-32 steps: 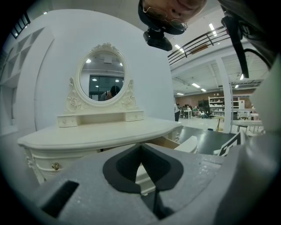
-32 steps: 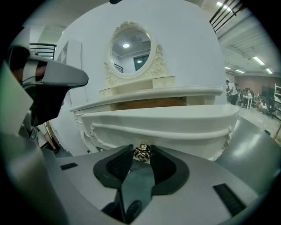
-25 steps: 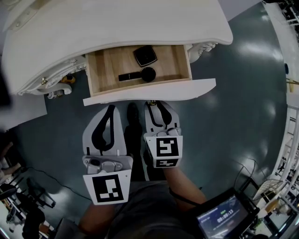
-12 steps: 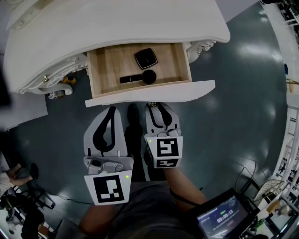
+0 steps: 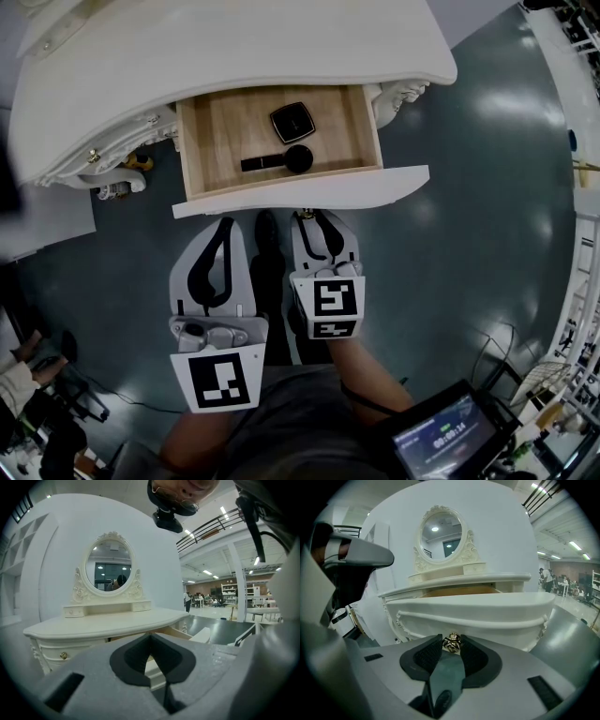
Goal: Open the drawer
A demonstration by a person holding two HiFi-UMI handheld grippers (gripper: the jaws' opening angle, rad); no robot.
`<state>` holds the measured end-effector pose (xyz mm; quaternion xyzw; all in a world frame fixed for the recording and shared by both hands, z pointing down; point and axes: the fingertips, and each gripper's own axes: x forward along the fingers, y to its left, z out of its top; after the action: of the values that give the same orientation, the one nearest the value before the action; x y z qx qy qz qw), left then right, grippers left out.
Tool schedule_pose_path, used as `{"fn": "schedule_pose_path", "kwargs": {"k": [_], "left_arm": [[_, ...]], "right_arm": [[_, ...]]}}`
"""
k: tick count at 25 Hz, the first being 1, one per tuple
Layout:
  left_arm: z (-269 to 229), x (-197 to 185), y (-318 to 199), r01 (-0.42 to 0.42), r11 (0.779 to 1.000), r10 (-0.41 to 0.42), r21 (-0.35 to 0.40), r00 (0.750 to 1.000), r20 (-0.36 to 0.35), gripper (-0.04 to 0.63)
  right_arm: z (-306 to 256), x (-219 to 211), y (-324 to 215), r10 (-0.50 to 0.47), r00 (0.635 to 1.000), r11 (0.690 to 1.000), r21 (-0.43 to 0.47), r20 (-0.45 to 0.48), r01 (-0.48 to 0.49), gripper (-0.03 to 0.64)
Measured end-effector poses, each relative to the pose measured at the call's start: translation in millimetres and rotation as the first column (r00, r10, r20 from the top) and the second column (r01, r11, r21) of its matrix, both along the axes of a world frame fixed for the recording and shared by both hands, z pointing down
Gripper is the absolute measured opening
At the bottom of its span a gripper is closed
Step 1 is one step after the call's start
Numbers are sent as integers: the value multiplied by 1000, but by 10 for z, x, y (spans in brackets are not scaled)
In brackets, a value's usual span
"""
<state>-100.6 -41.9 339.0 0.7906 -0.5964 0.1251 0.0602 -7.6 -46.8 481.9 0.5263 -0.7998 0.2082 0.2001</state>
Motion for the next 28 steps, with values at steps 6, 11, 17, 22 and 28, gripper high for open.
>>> {"fn": "schedule_pose_path", "kwargs": {"k": [6, 11, 17, 22, 28], "left_arm": [[-3, 16, 36, 1, 1000, -1, 0, 1000, 3, 15], [-20, 27, 55, 2, 1000, -2, 4, 1000, 3, 15], [-22, 37, 90, 4, 1000, -4, 6, 1000, 2, 15], [-10, 39, 133, 7, 1000, -7, 5, 1000, -3, 15], [-18, 51, 171, 7, 1000, -7, 7, 1000, -4, 15]], "right_arm": [[2, 11, 43, -7, 1000, 1000, 0, 0, 7, 123], [5, 16, 69, -7, 1000, 1000, -1, 0, 7, 123], [9, 28, 95, -10, 1000, 1000, 1, -3, 10, 123], [14, 36, 125, -10, 1000, 1000, 2, -7, 10, 123], [15, 56, 162, -7, 1000, 1000, 4, -9, 7, 123]]}}
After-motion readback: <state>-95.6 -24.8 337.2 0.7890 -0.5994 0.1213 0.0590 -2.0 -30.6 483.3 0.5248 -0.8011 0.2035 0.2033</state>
